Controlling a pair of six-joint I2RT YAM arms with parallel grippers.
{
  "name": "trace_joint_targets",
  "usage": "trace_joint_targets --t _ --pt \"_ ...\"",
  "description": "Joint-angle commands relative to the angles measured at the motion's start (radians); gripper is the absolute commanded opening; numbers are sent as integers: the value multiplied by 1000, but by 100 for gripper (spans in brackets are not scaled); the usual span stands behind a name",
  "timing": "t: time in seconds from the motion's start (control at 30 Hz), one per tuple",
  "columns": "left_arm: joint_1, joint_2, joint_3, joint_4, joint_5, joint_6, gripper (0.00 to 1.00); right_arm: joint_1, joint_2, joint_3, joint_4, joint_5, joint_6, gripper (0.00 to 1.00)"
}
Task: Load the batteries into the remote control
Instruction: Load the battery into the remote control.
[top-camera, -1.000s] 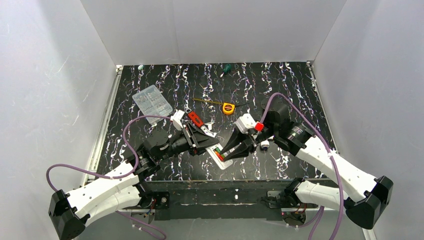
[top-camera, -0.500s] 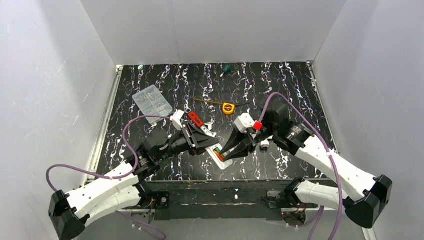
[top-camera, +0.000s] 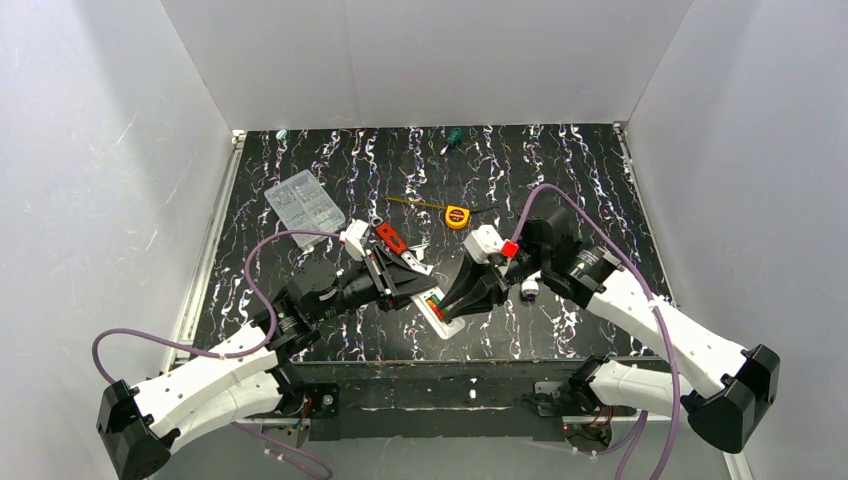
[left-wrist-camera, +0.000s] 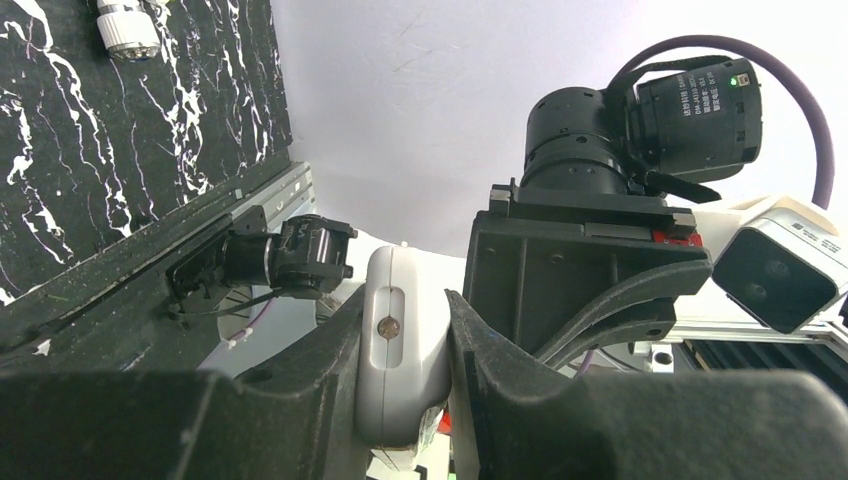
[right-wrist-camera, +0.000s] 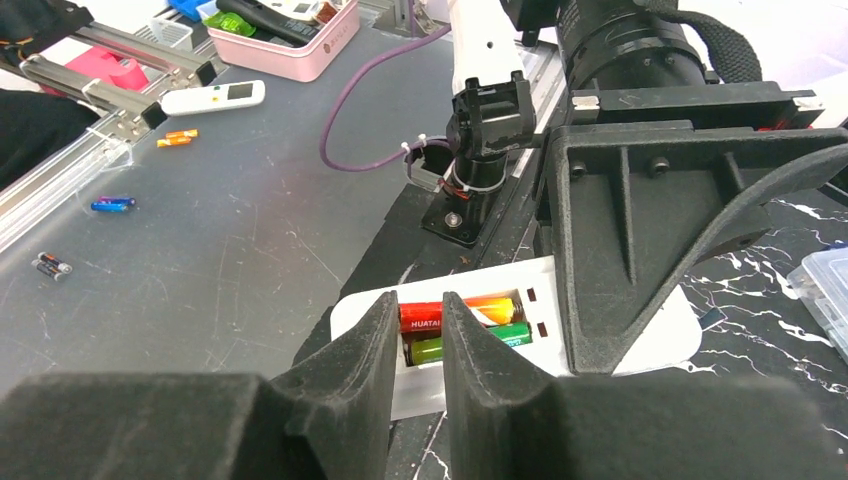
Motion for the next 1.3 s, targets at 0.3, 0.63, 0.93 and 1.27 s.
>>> trace_joint_targets --t 0.3,0.63,0.93,1.27 --pt "-1 -27 14 82 20 -2 0 -1 43 40 -61 41 -49 26" --pt "0 -9 8 125 11 -20 0 21 69 60 -144 103 -103 25" --pt "0 -15 6 136 -2 -21 0 41 88 77 -188 163 -134 24" --pt "0 -42 -2 72 12 33 0 45 53 109 -175 191 -102 25"
